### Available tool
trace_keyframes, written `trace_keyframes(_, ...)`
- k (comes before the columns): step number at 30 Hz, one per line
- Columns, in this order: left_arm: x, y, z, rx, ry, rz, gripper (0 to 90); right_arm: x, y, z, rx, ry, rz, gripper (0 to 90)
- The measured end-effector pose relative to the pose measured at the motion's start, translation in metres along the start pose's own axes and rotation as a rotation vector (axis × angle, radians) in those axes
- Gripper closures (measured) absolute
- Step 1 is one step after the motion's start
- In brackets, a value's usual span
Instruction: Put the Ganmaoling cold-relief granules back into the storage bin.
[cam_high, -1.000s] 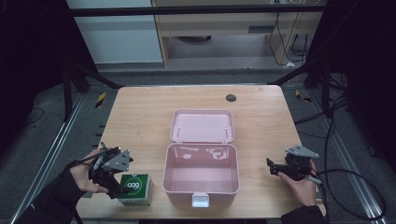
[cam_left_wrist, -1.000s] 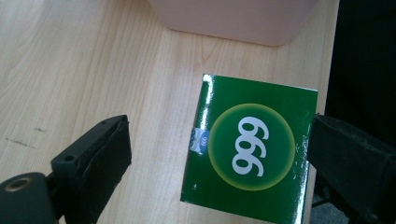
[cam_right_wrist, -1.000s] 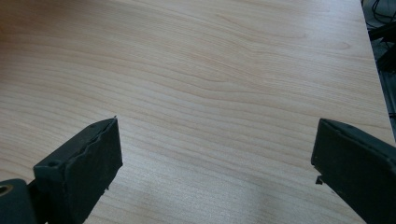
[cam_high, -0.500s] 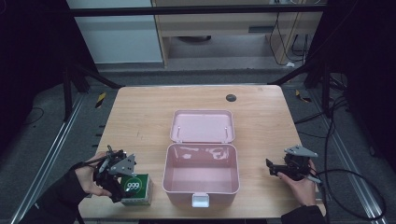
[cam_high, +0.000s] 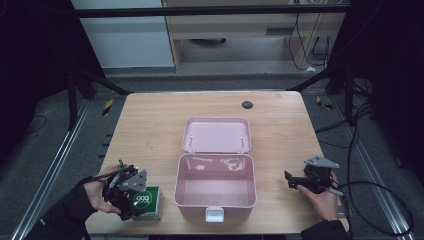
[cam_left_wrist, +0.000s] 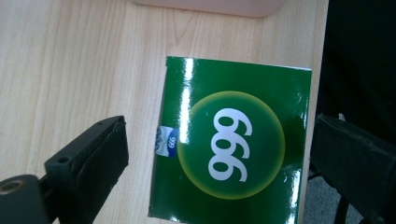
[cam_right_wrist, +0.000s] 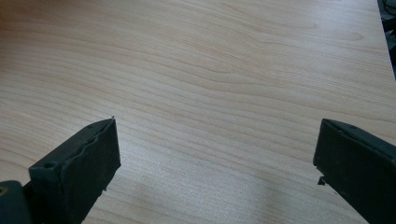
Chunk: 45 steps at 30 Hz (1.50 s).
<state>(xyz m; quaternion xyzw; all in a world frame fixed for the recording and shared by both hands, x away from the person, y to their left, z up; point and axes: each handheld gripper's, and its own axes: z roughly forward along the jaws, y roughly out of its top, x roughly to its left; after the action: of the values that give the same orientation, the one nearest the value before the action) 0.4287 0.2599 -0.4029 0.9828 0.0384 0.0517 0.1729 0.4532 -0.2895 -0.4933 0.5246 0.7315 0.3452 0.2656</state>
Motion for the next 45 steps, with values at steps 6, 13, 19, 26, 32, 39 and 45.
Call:
trace_keyframes(6,0.0,0.0,0.005,0.02,-0.008,0.008,4.0,0.0,0.0,0.001,0.004,0.0,-0.008,0.9)
trace_keyframes(13,0.001,0.0,0.016,0.047,-0.023,0.013,4.0,0.0,-0.001,0.001,0.011,0.005,-0.011,0.8)
trace_keyframes(19,0.003,-0.003,0.023,0.059,-0.042,-0.002,4.1,0.0,-0.001,0.002,0.014,0.001,-0.017,0.7)
trace_keyframes(26,0.006,-0.005,0.031,0.072,-0.066,-0.008,4.4,0.001,-0.001,0.002,0.018,0.004,-0.016,0.7)
trace_keyframes(32,0.007,-0.004,0.035,0.082,-0.083,-0.002,5.4,0.001,-0.001,0.003,0.022,0.004,-0.019,0.7)
trace_keyframes(39,0.008,-0.002,0.037,0.092,-0.103,0.006,10.6,0.001,-0.001,0.003,0.023,0.007,-0.019,0.7)
trace_keyframes(45,0.008,-0.002,0.036,0.09,-0.104,-0.006,13.1,0.001,-0.001,0.003,0.025,0.009,-0.018,0.7)
